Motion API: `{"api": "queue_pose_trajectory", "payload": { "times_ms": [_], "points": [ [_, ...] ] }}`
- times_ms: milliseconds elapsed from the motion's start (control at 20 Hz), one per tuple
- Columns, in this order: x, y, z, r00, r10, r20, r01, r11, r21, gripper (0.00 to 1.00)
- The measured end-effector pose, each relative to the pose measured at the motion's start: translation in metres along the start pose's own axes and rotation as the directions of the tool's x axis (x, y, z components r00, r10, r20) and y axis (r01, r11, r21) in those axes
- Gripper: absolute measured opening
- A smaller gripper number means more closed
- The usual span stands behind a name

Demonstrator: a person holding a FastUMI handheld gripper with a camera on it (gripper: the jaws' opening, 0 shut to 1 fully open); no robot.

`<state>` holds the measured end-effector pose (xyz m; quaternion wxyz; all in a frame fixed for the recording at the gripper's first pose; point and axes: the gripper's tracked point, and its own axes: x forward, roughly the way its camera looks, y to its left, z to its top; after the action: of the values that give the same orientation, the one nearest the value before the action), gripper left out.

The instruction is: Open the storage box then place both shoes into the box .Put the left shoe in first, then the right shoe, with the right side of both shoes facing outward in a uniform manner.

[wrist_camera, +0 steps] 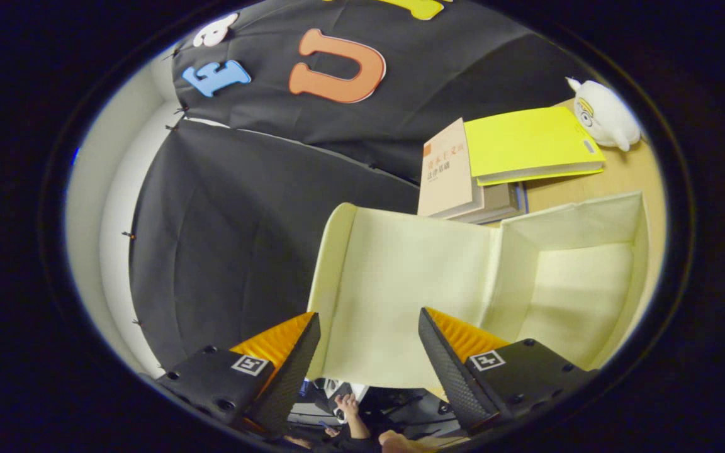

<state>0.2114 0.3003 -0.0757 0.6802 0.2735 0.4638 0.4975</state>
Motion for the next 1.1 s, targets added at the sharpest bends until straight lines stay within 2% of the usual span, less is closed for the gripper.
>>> {"api": "queue_pose_trajectory", "payload": {
  "times_ms": [100, 200, 400, 500, 650, 800, 1100],
  "points": [
    [-0.013, -0.027, -0.004, 0.987, -0.158, 0.015, 0.158, 0.987, -0.017, 1.00],
    [-0.034, -0.037, -0.008, 0.970, -0.238, 0.045, 0.240, 0.969, -0.051, 1.00],
    [-0.083, -0.072, -0.007, 0.891, -0.405, 0.206, 0.427, 0.901, -0.076, 1.00],
    [-0.109, -0.097, -0.019, 0.845, -0.488, 0.221, 0.516, 0.851, -0.095, 1.00],
    [-0.145, -0.150, -0.040, 0.742, -0.644, 0.185, 0.668, 0.734, -0.124, 1.00],
    [-0.184, -0.182, -0.048, 0.671, -0.714, 0.201, 0.741, 0.657, -0.142, 1.00],
    [-0.238, -0.248, -0.062, 0.571, -0.803, 0.171, 0.818, 0.540, -0.196, 1.00]
  ]
}}
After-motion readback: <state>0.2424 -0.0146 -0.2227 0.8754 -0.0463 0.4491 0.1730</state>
